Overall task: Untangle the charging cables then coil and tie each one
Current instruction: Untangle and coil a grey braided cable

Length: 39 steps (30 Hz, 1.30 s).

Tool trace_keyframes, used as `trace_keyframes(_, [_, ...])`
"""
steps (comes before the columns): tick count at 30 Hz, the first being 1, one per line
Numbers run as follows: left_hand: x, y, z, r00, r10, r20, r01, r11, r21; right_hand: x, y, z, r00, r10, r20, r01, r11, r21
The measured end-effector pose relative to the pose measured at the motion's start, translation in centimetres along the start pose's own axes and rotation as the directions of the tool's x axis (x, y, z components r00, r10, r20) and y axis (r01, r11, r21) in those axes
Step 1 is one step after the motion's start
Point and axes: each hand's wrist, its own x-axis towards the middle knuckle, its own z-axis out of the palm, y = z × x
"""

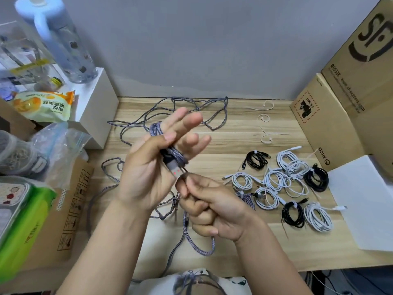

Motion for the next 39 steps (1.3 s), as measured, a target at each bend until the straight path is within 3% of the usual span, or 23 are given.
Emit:
trace_keyframes(3, [0.6,-0.2,-0.7,0.987,0.067,-0.148,-0.01,0.935,0.355,-0.2,-0.3,0.0,0.977,-0.019,-0.213,-0.047,0.951,-0.305])
trace_keyframes(5, [0.7,-1.0,-1.1,0.987,0.03,-0.156,0.064,0.823,0.565,-0.5,-0.7,0.0,0.938,-0.146,-0.315,-0.069,0.812,-0.58])
trace_keyframes(7, [0.6,-1.7,-1.4,0.987,0.021,-0.161,0.096,0.72,0.688,-0.7,-1.1,0.0,0.912,-0.233,-0.338,-0.077,0.711,-0.699])
trace_keyframes(10, [0.6,-2.0,-1.7,0.985,0.08,-0.154,0.074,0.612,0.787,-1.4,-1.6,-0.1,0.906,-0.218,-0.363,-0.044,0.804,-0.593])
trace_keyframes(14, [0.5,-2.0,-1.9,0.975,0.145,-0.17,0.062,0.554,0.83,-1.5,-1.8,0.0,0.952,-0.139,-0.273,0.036,0.935,-0.352])
trace_keyframes(20, [0.2,-1.5,-1.8,0.967,0.147,-0.207,0.092,0.559,0.824,-1.7,-1.8,0.0,0.955,-0.24,-0.177,0.194,0.951,-0.241])
trace_keyframes(25, [0.0,-1.4,-2.1,0.983,0.1,-0.154,0.106,0.375,0.921,-2.3,-2.5,0.4,0.904,-0.401,-0.146,0.366,0.904,-0.22])
trace_keyframes(27, [-0.2,-1.2,-1.8,0.984,-0.025,-0.174,0.166,0.453,0.876,-2.6,-3.0,0.7,0.845,-0.493,-0.209,0.394,0.836,-0.381])
trace_keyframes(29, [-0.6,-1.1,-2.1,0.958,-0.265,-0.108,0.242,0.549,0.8,-2.6,-3.3,1.0,0.744,-0.628,-0.23,0.421,0.707,-0.568])
trace_keyframes(32, [-1.1,-0.2,-2.2,0.78,-0.601,0.174,0.422,0.711,0.563,-1.7,-3.1,0.8,0.622,-0.753,-0.213,0.436,0.56,-0.704])
trace_keyframes(33, [-1.0,-0.1,-2.3,0.718,-0.618,0.321,0.474,0.771,0.426,-1.4,-3.0,0.5,0.602,-0.765,-0.228,0.434,0.553,-0.711])
trace_keyframes(35, [-1.0,0.2,-2.4,0.67,-0.503,0.546,0.516,0.844,0.144,-0.7,-2.9,-0.1,0.618,-0.739,-0.27,0.419,0.6,-0.681])
trace_keyframes(37, [-0.9,0.4,-1.8,0.708,-0.332,0.624,0.508,0.852,-0.124,-0.2,-2.5,-0.5,0.68,-0.673,-0.293,0.377,0.663,-0.647])
trace_keyframes(39, [-0.4,1.3,-1.2,0.825,-0.208,0.525,0.401,0.87,-0.287,0.2,-1.9,-1.0,0.782,-0.554,-0.287,0.324,0.754,-0.571])
